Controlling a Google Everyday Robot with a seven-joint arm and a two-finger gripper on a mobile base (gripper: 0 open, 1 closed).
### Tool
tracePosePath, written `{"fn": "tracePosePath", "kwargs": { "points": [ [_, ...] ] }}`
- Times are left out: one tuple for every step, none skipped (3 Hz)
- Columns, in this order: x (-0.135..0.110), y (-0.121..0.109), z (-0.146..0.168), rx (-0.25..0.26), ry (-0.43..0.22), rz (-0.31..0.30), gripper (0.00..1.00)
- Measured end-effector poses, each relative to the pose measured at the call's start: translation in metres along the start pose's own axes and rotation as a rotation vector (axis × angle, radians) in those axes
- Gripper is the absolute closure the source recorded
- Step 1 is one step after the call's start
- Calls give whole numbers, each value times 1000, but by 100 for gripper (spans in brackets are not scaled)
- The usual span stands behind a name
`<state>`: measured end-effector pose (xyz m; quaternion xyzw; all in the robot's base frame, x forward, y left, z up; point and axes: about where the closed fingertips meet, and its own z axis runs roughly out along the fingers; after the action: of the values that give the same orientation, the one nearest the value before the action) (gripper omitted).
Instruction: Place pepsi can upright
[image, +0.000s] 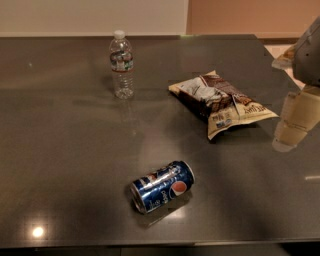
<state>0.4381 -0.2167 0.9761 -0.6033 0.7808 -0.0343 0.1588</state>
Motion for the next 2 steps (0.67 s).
{"fn": "tracePosePath", "kwargs": {
  "points": [
    [-1, 0, 0, 2, -1, -1, 0],
    [-19, 3, 4, -17, -24, -49, 0]
  ]
}}
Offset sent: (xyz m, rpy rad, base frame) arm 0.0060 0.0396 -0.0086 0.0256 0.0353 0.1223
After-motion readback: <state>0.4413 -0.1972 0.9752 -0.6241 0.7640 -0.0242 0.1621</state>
